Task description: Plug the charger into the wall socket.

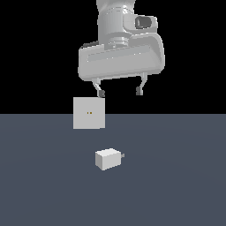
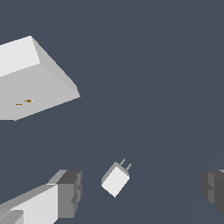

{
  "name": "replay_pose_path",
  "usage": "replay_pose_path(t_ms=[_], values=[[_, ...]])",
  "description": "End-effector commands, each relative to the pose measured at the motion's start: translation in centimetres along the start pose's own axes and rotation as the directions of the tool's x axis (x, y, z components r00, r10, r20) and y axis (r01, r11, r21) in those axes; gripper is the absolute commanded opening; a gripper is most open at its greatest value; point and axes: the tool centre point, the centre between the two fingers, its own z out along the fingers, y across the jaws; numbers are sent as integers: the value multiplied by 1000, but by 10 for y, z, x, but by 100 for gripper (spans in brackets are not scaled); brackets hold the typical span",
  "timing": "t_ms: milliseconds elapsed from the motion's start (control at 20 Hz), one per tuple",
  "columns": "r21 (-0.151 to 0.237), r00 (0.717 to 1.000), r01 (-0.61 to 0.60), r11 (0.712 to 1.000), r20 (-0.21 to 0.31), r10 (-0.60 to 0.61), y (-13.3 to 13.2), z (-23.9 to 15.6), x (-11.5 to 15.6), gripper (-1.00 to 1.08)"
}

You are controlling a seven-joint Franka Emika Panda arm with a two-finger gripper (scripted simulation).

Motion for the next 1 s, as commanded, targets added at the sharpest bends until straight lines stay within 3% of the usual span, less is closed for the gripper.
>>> replay_pose_path(t_ms=[0,450,950], values=[[-5,998,-54,999,-10,54,1,6,-6,100],[-19,972,-231,973,-46,230,1,26,-25,100],[-28,911,-407,913,-86,404,-3,48,-44,100]])
